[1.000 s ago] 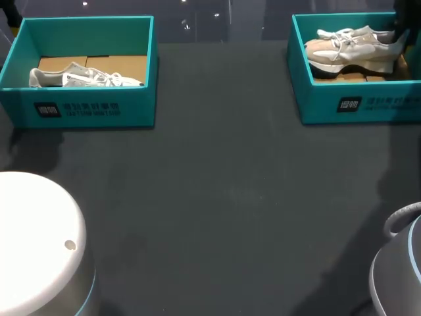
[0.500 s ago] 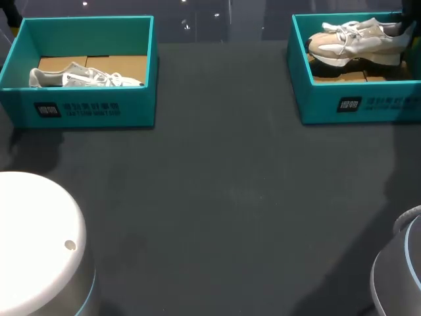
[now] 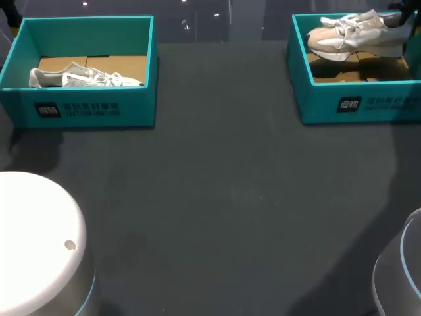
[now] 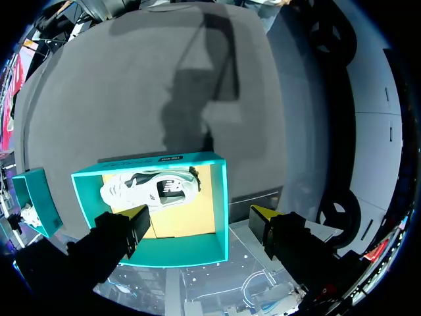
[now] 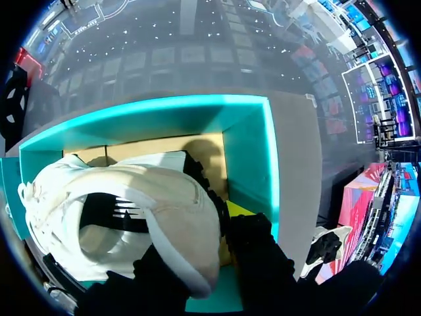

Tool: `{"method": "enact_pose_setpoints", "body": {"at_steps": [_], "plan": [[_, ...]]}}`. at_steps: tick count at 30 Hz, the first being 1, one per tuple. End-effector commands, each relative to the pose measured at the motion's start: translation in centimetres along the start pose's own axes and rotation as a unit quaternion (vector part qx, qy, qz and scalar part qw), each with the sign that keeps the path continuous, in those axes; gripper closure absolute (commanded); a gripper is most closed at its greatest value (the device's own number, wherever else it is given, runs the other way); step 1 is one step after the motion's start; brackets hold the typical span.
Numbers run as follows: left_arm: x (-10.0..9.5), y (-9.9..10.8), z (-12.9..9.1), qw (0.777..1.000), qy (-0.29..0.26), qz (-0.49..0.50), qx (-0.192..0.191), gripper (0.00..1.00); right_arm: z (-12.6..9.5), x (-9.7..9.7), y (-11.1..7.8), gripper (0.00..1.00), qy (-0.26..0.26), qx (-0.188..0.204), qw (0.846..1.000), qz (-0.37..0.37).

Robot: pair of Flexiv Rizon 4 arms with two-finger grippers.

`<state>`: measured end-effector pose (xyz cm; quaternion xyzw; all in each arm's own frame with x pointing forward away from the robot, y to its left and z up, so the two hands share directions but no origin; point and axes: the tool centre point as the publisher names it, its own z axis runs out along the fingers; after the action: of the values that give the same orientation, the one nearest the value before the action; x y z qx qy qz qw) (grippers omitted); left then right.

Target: Take the shoe out of the shoebox, open the shoe tongue, remove and reinsert the insole, then place the shoe into the shoebox

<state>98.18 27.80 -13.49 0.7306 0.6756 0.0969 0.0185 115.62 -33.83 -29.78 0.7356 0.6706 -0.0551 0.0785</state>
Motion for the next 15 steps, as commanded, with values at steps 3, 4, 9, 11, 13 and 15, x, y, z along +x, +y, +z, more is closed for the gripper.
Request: {"method": "enact_pose_setpoints", "body": {"at_steps": [3, 4, 9, 11, 13, 15], "plan": [[0.0, -0.1, 0.0, 1.000, 0.001, 0.001, -0.001, 0.00, -0.3, 0.0, -0.1, 1.00, 0.000, 0.000, 1.000, 0.001], [0.0, -0.1, 0.0, 1.000, 0.001, 0.001, -0.001, 0.00, -0.3, 0.0, -0.1, 1.00, 0.000, 0.000, 1.000, 0.001], [0.0, -0.1, 0.0, 1.000, 0.001, 0.001, -0.001, 0.00, -0.3, 0.0, -0.1, 1.00, 0.000, 0.000, 1.000, 0.001], [0.0, -0.1, 0.0, 1.000, 0.001, 0.001, -0.001, 0.00, -0.3, 0.0, -0.1, 1.00, 0.000, 0.000, 1.000, 0.001], [0.0, -0.1, 0.0, 1.000, 0.001, 0.001, -0.001, 0.00, -1.2, -0.5, 0.1, 1.00, -0.004, -0.011, 1.000, 0.007], [0.0, -0.1, 0.0, 1.000, 0.001, 0.001, -0.001, 0.00, -2.1, -1.3, 0.4, 1.00, -0.014, -0.018, 1.000, 0.009]]}}
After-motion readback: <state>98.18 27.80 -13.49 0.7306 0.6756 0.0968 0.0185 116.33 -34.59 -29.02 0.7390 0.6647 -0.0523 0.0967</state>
